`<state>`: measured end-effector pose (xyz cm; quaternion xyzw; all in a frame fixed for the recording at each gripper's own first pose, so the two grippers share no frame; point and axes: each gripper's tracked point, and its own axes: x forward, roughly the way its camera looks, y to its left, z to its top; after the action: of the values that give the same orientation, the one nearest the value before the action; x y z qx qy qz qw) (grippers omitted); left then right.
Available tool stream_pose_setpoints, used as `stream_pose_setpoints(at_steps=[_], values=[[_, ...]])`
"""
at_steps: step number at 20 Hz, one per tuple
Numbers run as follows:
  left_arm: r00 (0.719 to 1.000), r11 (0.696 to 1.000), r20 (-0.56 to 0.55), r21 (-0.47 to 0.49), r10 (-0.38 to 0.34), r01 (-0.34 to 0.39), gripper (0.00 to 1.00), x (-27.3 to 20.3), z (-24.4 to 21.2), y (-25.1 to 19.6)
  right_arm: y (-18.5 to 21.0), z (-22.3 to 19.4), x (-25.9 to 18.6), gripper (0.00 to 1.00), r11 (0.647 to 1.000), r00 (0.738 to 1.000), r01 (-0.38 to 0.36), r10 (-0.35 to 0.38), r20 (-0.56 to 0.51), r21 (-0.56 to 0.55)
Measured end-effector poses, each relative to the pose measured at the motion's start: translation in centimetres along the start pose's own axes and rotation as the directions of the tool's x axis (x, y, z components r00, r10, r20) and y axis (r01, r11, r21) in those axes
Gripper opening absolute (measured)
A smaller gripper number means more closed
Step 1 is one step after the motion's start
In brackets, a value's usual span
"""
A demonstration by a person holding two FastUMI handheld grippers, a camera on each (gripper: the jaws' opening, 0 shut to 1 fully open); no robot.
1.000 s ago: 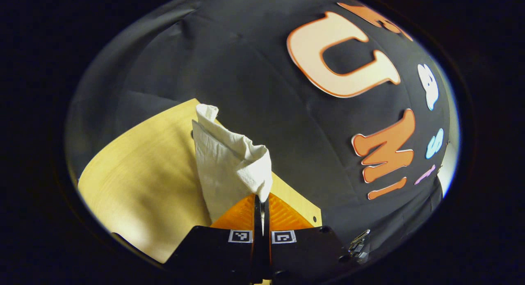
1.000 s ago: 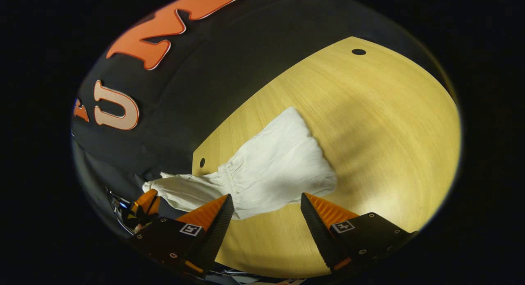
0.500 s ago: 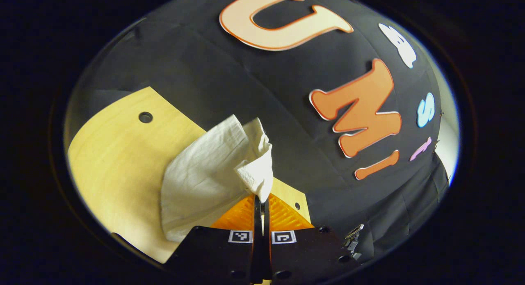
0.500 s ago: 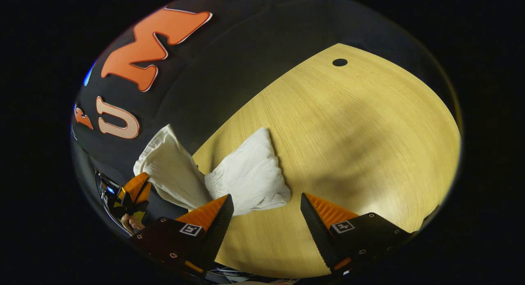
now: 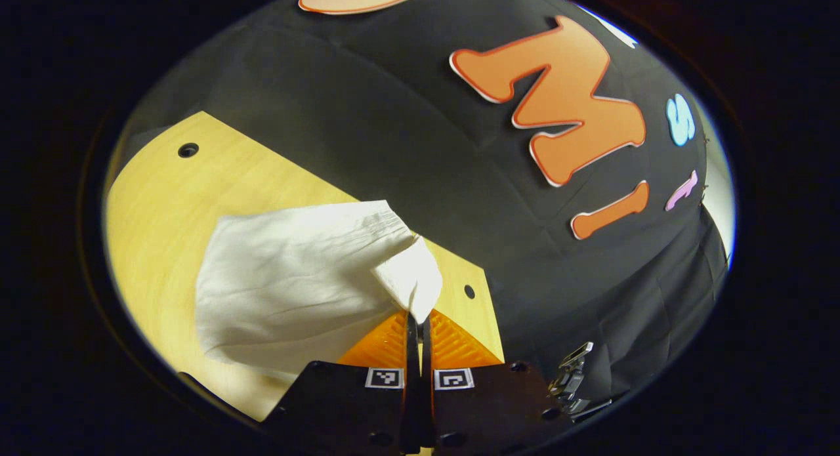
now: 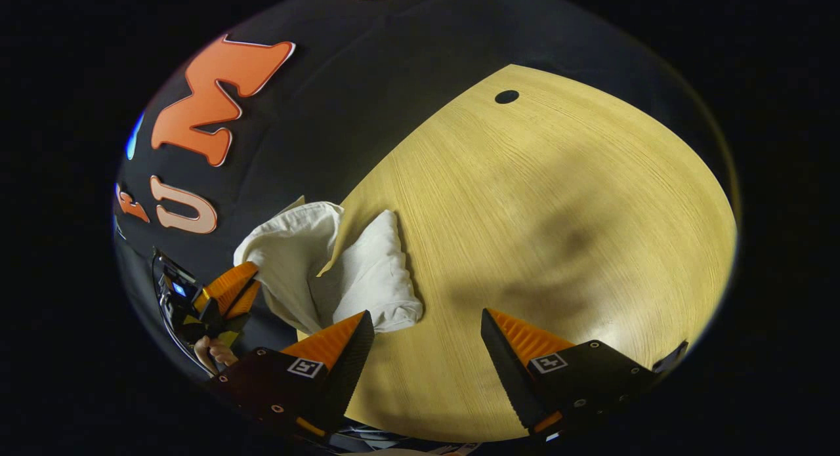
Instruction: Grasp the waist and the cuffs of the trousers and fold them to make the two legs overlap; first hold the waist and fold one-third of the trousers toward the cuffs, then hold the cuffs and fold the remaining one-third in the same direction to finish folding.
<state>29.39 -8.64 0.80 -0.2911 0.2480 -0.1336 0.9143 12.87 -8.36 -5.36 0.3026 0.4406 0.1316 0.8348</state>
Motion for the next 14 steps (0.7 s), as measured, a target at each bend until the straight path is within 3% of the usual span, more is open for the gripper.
stream_pose_setpoints(at_steps=[4, 11, 13, 14], values=[[0.991, 0.996, -0.096, 0.021, 0.091, -0.089, 0.03, 3.3, -4.6, -0.6, -1.3, -0.1, -0.2, 0.99, 1.000, 1.000, 0.008, -0.008, -0.003, 0.015], [0.968, 0.989, -0.203, 0.016, 0.147, -0.147, 0.02, 7.5, -11.3, -0.5, -2.5, -0.4, -0.7, 0.99, 0.999, 0.999, 0.033, -0.033, 0.002, 0.037], [0.963, 0.990, -0.235, -0.018, 0.129, -0.137, 0.09, 8.3, -13.0, -0.3, -2.5, -0.4, -0.8, 0.99, 0.998, 0.999, 0.039, -0.039, 0.005, 0.039], [0.961, 0.991, -0.252, -0.031, 0.116, -0.128, 0.24, 8.1, -13.6, -0.3, -2.6, -0.4, -0.9, 0.99, 0.998, 0.999, 0.043, -0.043, 0.007, 0.040]])
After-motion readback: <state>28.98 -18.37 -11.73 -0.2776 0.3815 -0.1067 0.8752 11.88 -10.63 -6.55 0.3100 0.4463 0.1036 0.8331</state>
